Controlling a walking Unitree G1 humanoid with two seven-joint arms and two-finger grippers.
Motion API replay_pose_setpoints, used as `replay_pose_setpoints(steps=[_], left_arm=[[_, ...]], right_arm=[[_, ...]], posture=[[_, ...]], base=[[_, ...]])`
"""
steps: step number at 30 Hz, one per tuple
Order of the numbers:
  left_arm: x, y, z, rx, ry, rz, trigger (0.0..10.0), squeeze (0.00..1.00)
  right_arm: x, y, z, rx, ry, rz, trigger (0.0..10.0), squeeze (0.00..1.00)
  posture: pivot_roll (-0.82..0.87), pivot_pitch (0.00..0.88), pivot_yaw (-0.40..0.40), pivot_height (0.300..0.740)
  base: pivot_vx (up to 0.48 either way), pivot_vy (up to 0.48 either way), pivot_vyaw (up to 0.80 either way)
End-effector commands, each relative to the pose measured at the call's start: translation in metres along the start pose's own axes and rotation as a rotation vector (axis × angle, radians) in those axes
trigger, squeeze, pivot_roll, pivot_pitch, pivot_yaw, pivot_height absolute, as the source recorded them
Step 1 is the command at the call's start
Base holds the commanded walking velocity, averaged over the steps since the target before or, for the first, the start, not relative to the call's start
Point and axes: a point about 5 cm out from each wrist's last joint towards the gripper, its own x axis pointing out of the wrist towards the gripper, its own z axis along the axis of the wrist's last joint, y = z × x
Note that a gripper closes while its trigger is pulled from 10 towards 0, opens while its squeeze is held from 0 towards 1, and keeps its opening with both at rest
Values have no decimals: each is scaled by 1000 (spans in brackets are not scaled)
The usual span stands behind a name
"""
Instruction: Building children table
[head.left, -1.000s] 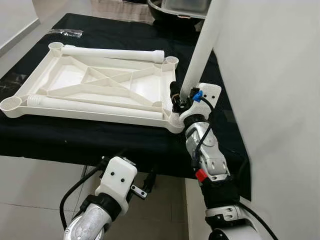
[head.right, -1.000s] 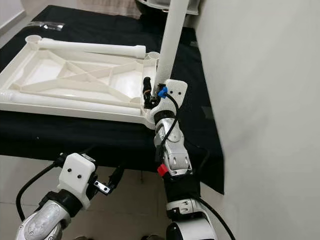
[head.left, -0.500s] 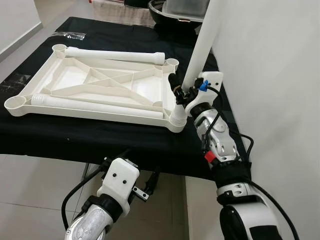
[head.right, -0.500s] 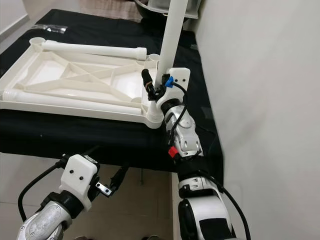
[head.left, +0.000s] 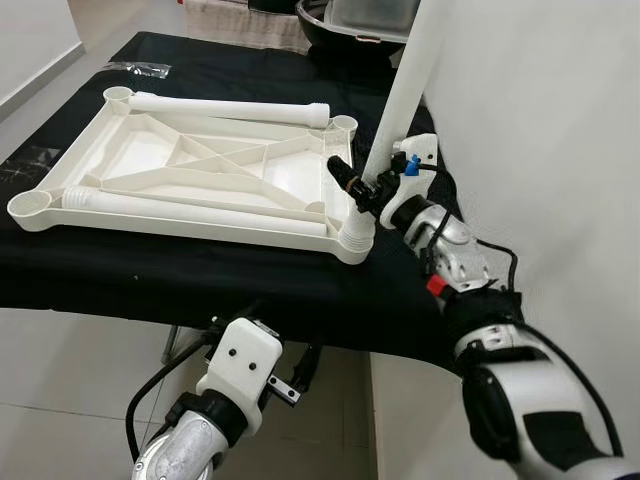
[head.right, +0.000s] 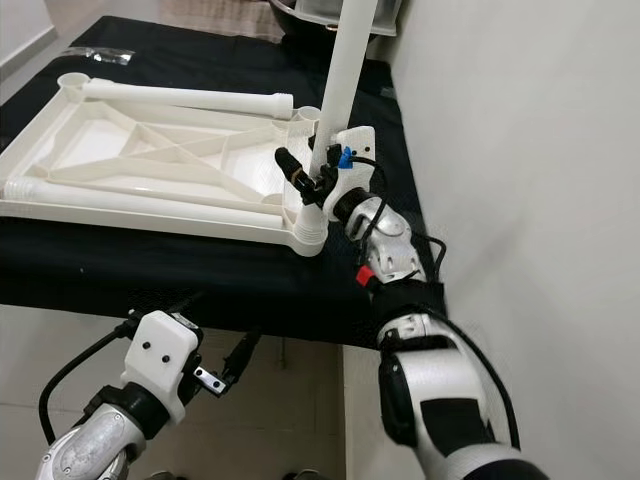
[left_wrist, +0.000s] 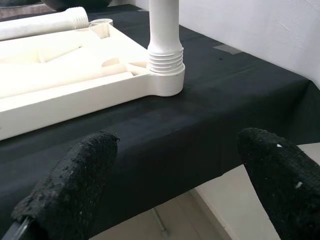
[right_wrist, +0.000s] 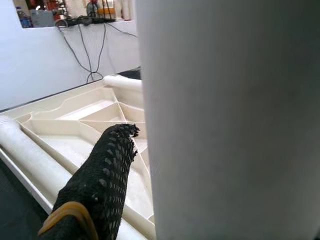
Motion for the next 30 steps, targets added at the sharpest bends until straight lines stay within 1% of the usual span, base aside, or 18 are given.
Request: replay_pose_setpoints(steps=[1, 3, 9, 10, 11, 12, 16, 18, 23, 24, 25, 27, 28, 29, 30], left_arm=[[-3, -2, 1, 1, 1, -11, 10000, 0], [-3, -2, 0, 3, 2, -10, 10000, 0], [-3, -2, 1, 2, 4, -9, 10000, 0], [-3, -3, 0, 3, 6, -12, 10000, 0], [-3, -3, 0, 3, 6, -12, 10000, 0], [-3, -3, 0, 1, 6, -14, 10000, 0], [-3, -4, 0, 1, 6, -16, 10000, 0], [-3, -4, 0, 4, 5, -12, 10000, 0], [-3, -3, 0, 6, 4, -3, 10000, 0], [-2, -2, 1, 7, 2, 0, 10000, 0], [-2, -1, 1, 9, 0, 4, 10000, 0], [-2, -1, 1, 9, 0, 4, 10000, 0], [-2, 0, 1, 11, -2, 10, 10000, 0], [-1, 1, 1, 14, -3, 15, 10000, 0], [-1, 2, 1, 15, -4, 17, 10000, 0]], right_arm=[[0, -3, 2, 15, 8, 35, 10000, 0], [-1, -5, 2, 40, 26, 75, 10000, 0], [1, -6, 6, 27, 42, 106, 10000, 0], [2, -7, 7, 30, 47, 99, 7882, 0], [2, -7, 7, 30, 47, 99, 7882, 0], [2, -9, 7, 39, 50, 86, 0, 0], [2, -10, 8, 47, 50, 81, 0, 0], [3, -9, 8, 51, 47, 104, 0, 0], [4, -7, 5, 70, 42, 113, 0, 0], [4, -7, 4, 81, 38, 98, 0, 0], [5, -7, 2, 75, 39, 54, 0, 0], [5, -7, 2, 75, 39, 54, 0, 0], [5, -8, -1, 83, 35, -32, 0, 0], [5, -10, -6, 62, 50, -122, 0, 0], [3, -12, -13, 59, 69, -232, 0, 0]], posture=[[137, 138, -162, 740], [138, 139, -160, 740], [138, 142, -159, 740], [137, 142, -158, 740], [137, 142, -158, 740], [140, 140, -160, 740], [140, 140, -160, 740], [141, 141, -163, 740], [140, 135, -166, 740], [141, 132, -169, 740], [141, 132, -168, 740], [141, 132, -168, 740], [137, 124, -168, 740], [133, 119, -166, 740], [129, 115, -162, 740]], base=[[0, 0, 0], [0, 0, 0], [0, 0, 0], [0, 0, 0], [0, 0, 0], [0, 0, 0], [0, 0, 0], [0, 0, 0], [0, 0, 0], [0, 0, 0], [0, 0, 0], [0, 0, 0], [0, 0, 0], [0, 0, 0], [0, 0, 0]])
